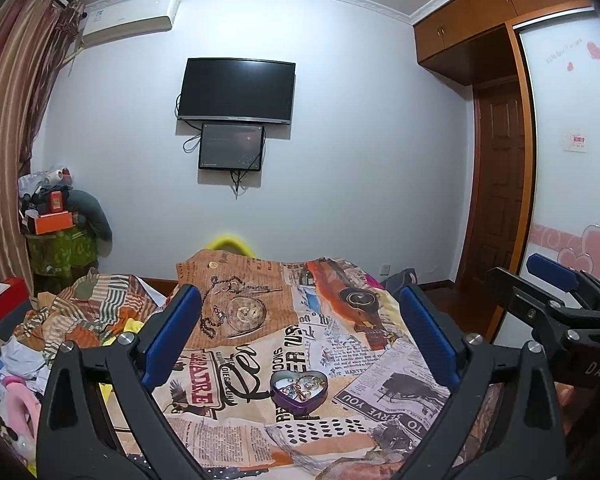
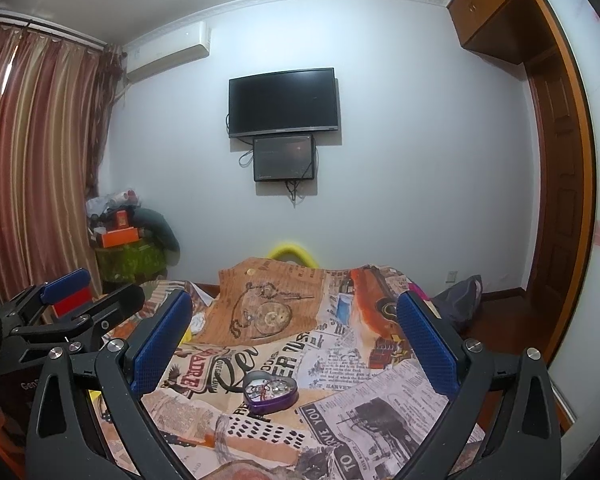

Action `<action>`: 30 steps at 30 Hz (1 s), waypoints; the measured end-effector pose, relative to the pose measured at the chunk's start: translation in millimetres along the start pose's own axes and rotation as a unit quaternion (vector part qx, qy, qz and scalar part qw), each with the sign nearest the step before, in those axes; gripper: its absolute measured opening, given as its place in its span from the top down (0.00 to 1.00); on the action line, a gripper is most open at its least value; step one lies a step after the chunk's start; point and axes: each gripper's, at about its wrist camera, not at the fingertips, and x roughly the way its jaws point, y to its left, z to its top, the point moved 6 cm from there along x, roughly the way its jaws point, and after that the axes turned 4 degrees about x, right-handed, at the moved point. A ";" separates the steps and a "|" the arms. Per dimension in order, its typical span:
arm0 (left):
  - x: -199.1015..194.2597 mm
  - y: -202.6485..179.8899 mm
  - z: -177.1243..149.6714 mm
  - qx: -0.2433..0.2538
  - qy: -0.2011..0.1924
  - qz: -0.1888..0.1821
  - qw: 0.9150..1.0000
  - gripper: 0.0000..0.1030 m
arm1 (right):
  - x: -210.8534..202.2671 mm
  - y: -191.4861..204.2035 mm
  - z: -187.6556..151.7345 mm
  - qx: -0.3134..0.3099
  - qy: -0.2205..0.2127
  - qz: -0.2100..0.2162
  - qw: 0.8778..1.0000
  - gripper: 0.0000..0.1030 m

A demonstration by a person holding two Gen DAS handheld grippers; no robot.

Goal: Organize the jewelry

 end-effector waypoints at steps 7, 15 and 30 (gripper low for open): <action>1.8 -2.8 -2.0 -0.004 0.004 -0.008 1.000 0.03 | 0.5 -1.8 0.0 0.003 0.004 -0.002 1.000 0.01; 4.1 -3.3 -2.9 -0.005 0.008 -0.010 1.000 0.03 | -1.0 -3.6 2.3 0.006 0.003 -0.007 1.000 0.00; 5.7 -3.8 -5.6 -0.006 0.013 -0.015 1.000 0.03 | -1.3 -3.0 2.7 0.007 0.005 -0.011 1.000 0.00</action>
